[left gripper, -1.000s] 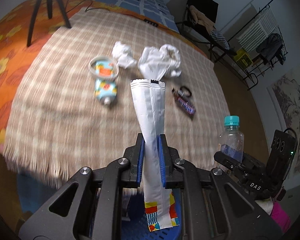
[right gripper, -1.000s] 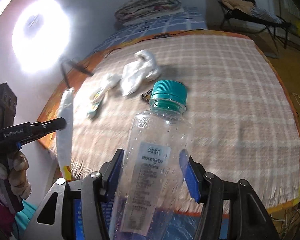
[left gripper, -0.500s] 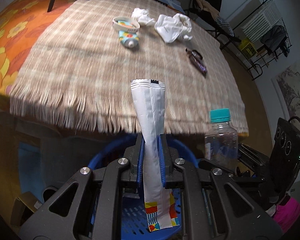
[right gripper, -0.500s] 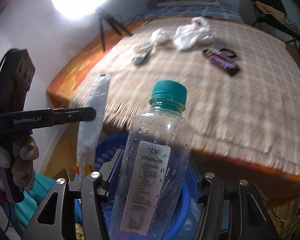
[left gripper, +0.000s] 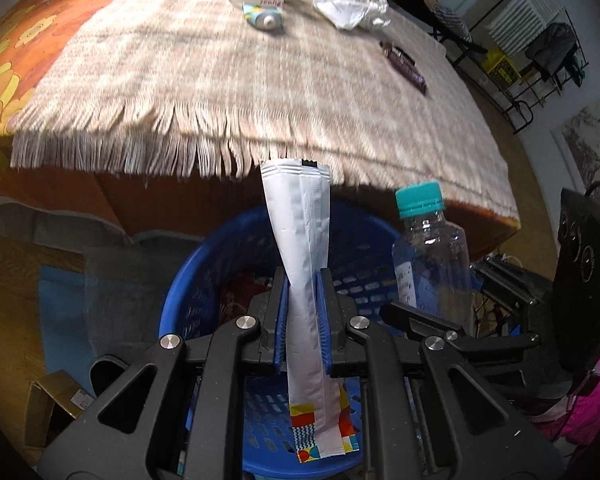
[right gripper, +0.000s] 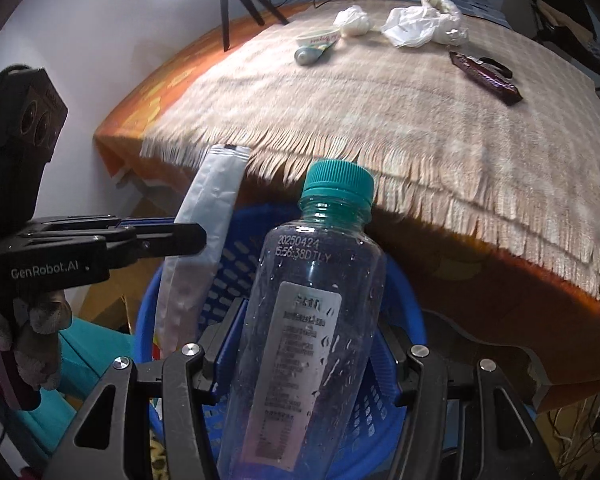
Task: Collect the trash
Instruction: 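Carry the white bag and clear bottle over the blue basket with both tools, then open both tools to drop the bag and bottle into the basket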
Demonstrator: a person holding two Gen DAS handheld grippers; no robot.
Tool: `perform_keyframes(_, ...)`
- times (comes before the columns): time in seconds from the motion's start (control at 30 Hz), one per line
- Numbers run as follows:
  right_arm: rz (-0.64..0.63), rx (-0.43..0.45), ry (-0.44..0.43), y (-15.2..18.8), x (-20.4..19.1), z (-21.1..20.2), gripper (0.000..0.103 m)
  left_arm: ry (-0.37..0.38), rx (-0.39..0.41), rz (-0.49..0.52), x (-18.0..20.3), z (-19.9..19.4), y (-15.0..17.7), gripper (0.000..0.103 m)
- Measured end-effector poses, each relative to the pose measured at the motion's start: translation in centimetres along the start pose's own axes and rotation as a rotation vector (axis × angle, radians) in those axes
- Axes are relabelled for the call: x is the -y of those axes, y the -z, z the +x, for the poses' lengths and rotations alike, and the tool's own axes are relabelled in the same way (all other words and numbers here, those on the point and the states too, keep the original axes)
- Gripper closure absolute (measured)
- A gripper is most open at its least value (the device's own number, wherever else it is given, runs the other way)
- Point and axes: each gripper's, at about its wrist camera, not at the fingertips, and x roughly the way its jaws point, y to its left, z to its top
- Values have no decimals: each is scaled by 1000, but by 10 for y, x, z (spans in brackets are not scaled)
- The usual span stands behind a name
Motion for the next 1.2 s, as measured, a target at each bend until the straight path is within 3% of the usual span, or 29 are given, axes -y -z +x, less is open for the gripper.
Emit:
perform_keyframes(0.5, -23, -51, 32, 7, 0, 32, 44, -54, -69, 20, -9, 33, 24, 91)
perform_keyframes(1.2, -2, -108, 19, 5, 3, 68, 39, -92, -127, 14, -11, 47, 21, 86)
